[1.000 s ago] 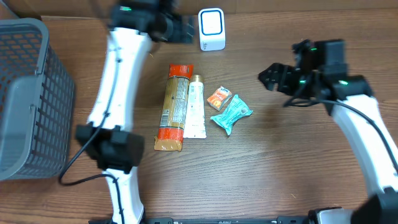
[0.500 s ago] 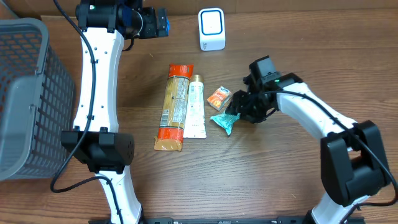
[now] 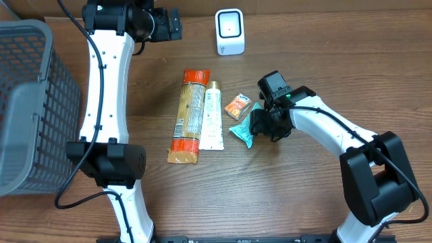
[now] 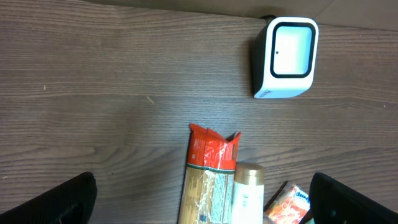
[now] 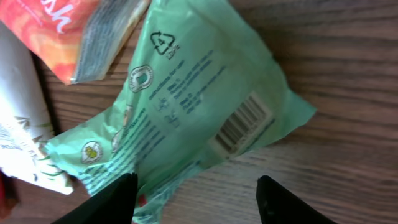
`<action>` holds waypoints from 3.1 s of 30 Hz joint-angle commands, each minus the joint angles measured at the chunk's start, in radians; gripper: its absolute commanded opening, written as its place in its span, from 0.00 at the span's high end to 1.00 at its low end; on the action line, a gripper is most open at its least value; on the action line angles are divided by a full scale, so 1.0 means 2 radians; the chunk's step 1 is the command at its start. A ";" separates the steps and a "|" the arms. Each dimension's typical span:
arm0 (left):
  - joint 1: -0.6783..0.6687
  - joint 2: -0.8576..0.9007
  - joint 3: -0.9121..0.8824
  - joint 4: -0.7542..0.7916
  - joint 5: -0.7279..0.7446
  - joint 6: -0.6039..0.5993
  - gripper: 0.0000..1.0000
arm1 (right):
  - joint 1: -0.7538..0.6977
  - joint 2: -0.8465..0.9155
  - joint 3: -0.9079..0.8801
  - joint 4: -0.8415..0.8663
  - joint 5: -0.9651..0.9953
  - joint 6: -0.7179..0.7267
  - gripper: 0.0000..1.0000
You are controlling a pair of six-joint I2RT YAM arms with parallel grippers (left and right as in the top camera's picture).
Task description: Scan the item barcode
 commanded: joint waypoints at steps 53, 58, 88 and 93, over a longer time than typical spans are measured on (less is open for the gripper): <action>0.000 0.001 0.002 0.006 -0.008 0.031 0.00 | -0.084 0.035 0.091 -0.116 -0.067 -0.135 0.17; 0.000 0.001 0.002 0.006 -0.008 0.031 0.00 | -0.113 -0.016 0.110 -0.120 -0.076 -0.155 0.16; 0.000 0.001 0.002 0.006 -0.008 0.031 0.00 | -0.166 0.050 0.083 -0.133 0.025 -0.158 0.27; 0.000 0.001 0.002 0.006 -0.008 0.031 0.00 | -0.152 0.050 0.062 -0.135 0.025 -0.158 0.27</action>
